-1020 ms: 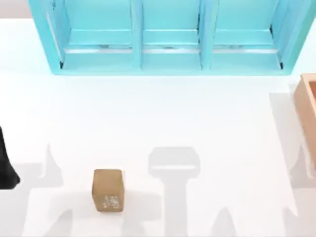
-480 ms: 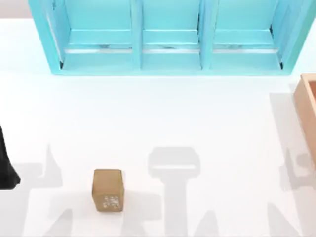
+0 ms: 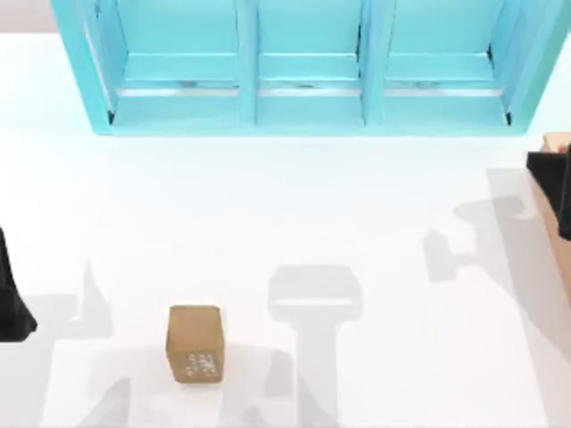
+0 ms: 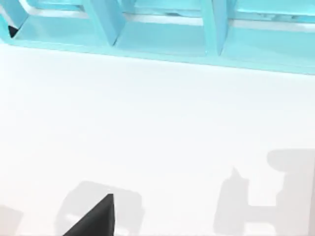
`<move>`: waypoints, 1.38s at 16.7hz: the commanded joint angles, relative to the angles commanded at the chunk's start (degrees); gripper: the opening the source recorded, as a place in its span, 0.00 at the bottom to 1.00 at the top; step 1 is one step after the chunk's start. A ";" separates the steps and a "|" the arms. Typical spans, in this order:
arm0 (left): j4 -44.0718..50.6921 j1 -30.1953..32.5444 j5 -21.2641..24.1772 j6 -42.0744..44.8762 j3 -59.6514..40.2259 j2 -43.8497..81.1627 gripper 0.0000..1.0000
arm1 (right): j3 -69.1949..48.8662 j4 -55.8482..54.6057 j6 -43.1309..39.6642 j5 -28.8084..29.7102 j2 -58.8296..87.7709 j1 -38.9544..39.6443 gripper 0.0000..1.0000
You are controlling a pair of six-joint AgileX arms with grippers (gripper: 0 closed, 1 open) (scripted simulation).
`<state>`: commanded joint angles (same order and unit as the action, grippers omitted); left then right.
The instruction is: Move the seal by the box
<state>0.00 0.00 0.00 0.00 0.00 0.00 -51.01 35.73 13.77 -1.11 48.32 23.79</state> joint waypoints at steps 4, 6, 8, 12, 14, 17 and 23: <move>0.00 0.00 0.00 0.00 0.00 0.00 1.00 | -27.84 11.13 10.55 -1.61 20.21 9.73 1.00; 0.00 0.00 0.00 0.00 0.00 0.00 1.00 | -41.97 16.74 16.28 -2.21 30.65 14.31 1.00; 0.00 0.00 0.00 0.00 0.00 0.00 1.00 | -55.42 22.53 21.97 -2.53 41.35 18.55 1.00; 0.00 0.00 0.00 0.00 0.00 0.00 1.00 | -78.04 34.88 32.23 -2.30 62.94 25.85 1.00; 0.00 0.00 0.00 0.00 0.00 0.00 1.00 | -86.68 41.17 36.54 -1.82 73.10 28.87 1.00; 0.00 0.00 0.00 0.00 0.00 0.00 1.00 | -96.25 50.09 41.70 -0.75 86.13 32.42 1.00; 0.00 0.00 0.00 0.00 0.00 0.00 1.00 | -104.13 61.19 46.64 1.28 99.51 35.29 1.00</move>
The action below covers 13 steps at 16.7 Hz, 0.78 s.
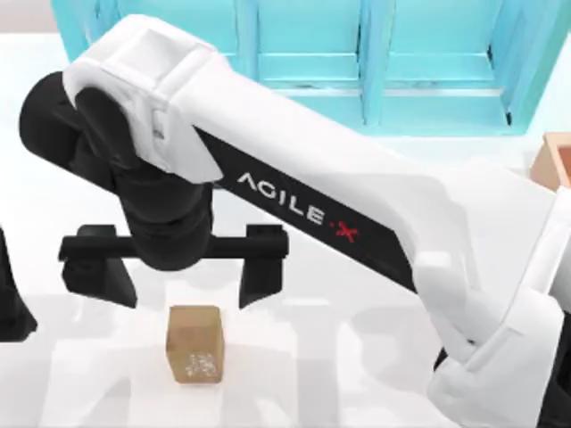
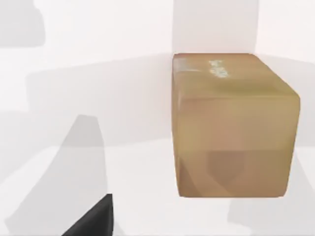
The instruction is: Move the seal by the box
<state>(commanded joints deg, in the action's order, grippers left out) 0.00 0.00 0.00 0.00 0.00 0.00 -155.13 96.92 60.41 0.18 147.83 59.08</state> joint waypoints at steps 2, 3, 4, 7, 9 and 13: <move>0.00 0.00 0.00 0.00 0.00 0.00 1.00 | -0.06 0.12 0.05 0.03 0.13 0.02 1.00; 0.00 0.00 0.00 0.00 0.00 0.00 1.00 | -0.06 0.12 0.05 0.03 0.13 0.02 1.00; 0.00 0.00 0.00 0.00 0.00 0.00 1.00 | -0.06 0.12 0.05 0.03 0.13 0.02 1.00; 0.00 0.00 0.00 0.00 0.00 0.00 1.00 | 0.90 -0.84 -0.09 -0.04 0.06 -0.25 1.00; 0.00 0.00 0.00 0.00 0.00 0.00 1.00 | 4.14 -3.79 -0.18 -0.01 -0.72 -0.22 1.00; 0.00 0.00 0.00 0.00 0.00 0.00 1.00 | 15.86 -13.08 -0.13 -0.02 -2.64 -0.13 1.00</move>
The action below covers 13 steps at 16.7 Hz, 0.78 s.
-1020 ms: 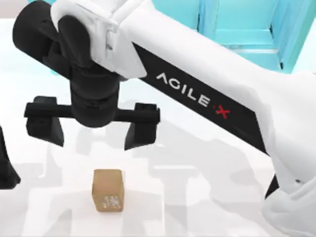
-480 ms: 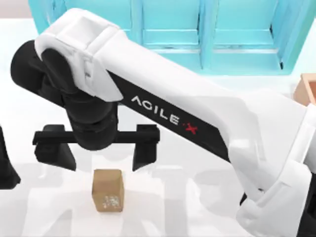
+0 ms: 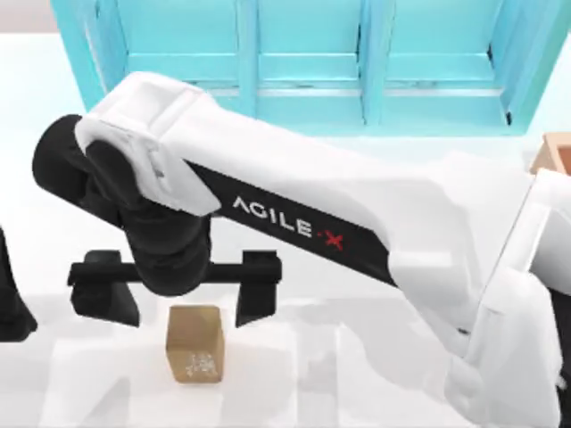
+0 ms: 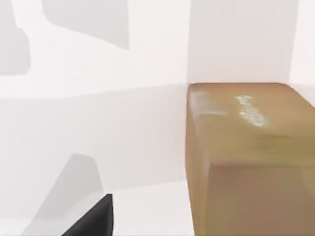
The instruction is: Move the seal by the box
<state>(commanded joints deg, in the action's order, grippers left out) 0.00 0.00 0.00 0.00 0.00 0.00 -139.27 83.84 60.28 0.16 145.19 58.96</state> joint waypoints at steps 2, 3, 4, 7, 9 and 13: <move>0.00 0.00 0.00 0.00 0.00 0.00 1.00 | 6.80 -5.39 0.04 -0.01 -1.00 0.04 1.00; 0.00 0.00 0.00 0.00 0.00 0.00 1.00 | 9.87 -7.85 0.07 -0.01 -1.44 0.08 1.00; 0.00 0.00 0.00 0.00 0.00 0.00 1.00 | 12.56 -10.07 0.11 -0.01 -1.85 0.13 1.00; 0.00 0.00 0.00 0.00 0.00 0.00 1.00 | 17.14 -14.33 0.29 -0.02 -2.68 0.31 1.00; 0.00 0.00 0.00 0.00 0.00 0.00 1.00 | 17.46 -14.65 0.31 -0.02 -2.77 0.33 1.00; 0.00 0.00 0.00 0.00 0.00 0.00 1.00 | 17.46 -14.65 0.31 -0.02 -2.77 0.33 0.85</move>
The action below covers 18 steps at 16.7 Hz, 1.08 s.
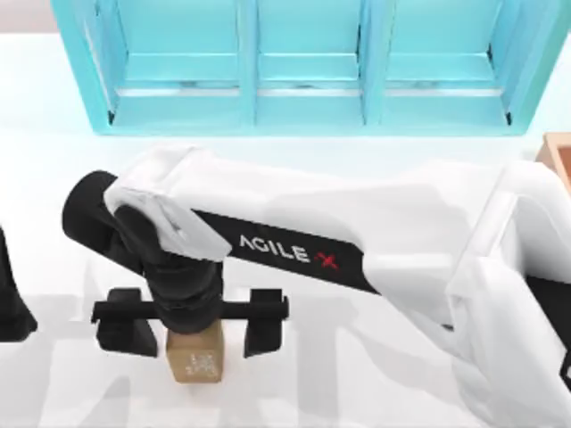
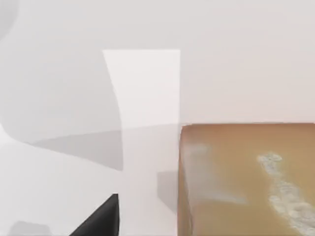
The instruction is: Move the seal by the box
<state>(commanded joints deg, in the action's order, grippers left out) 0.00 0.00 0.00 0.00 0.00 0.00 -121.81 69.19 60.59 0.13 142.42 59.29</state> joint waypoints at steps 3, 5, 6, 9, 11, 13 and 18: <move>0.00 0.00 0.00 0.00 0.00 0.00 1.00 | 0.00 0.00 0.00 0.00 0.00 0.00 0.62; 0.00 0.00 0.00 0.00 0.00 0.00 1.00 | 0.00 0.00 0.00 0.00 0.00 0.00 0.47; 0.00 0.00 0.00 0.00 0.00 0.00 1.00 | 0.00 0.00 0.00 0.00 0.00 0.00 0.40; 0.00 0.00 0.00 0.00 0.00 0.00 1.00 | 0.00 0.00 0.00 0.00 0.00 0.00 0.17; 0.00 0.00 0.00 0.00 0.00 0.00 1.00 | 0.00 0.00 0.00 0.00 0.00 0.00 0.02; 0.00 0.00 0.00 0.00 0.00 0.00 1.00 | 0.00 0.00 0.00 0.00 0.00 0.00 0.00; 0.00 0.00 0.00 0.00 0.00 0.00 1.00 | 0.00 0.00 0.00 0.00 0.00 0.00 0.00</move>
<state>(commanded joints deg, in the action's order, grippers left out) 0.00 0.00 0.00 0.00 0.00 0.00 -121.81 69.19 60.59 0.13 142.42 59.29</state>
